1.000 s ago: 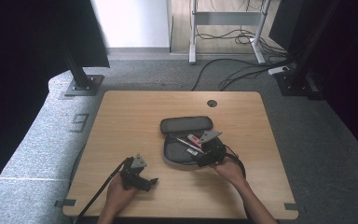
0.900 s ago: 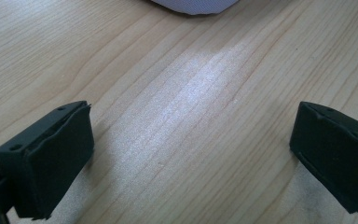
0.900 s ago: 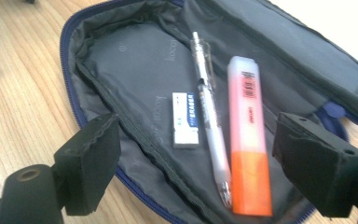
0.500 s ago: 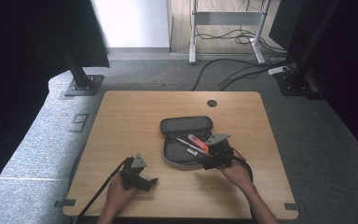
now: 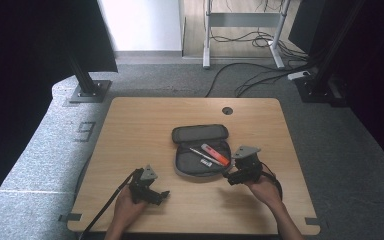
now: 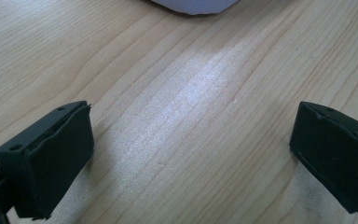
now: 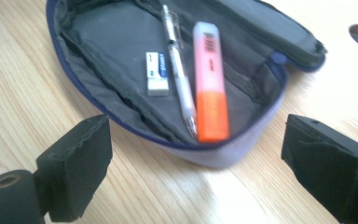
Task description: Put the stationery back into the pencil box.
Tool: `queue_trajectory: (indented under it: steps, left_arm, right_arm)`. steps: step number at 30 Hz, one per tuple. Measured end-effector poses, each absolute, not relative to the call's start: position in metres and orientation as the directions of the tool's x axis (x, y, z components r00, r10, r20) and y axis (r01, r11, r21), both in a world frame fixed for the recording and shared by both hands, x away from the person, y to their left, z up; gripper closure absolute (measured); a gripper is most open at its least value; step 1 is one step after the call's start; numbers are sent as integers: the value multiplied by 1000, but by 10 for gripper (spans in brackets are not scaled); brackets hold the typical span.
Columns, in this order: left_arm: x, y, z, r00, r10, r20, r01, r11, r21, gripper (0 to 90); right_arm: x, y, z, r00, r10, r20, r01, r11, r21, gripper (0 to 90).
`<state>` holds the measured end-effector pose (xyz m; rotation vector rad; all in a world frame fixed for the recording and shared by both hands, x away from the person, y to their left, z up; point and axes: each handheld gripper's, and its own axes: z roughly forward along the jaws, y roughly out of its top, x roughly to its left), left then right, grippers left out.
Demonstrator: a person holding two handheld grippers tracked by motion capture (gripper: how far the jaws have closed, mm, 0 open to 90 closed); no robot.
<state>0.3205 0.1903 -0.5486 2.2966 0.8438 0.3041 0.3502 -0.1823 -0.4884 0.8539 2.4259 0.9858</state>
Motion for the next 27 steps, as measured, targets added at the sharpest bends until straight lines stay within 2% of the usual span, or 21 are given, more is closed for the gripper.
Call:
queue_trajectory:
  steps: [11,27]
  left_arm:
    - [320,190,-549,764,645,-9,490,-572,658,0]
    - [320,190,-549,765,644,-9,490,-572,658,0]
  right_arm:
    - [339,-211,-499,-707,700,-101,427,536,728,79]
    - [331,-228,-531,-663,744,-81,480,506,717,80]
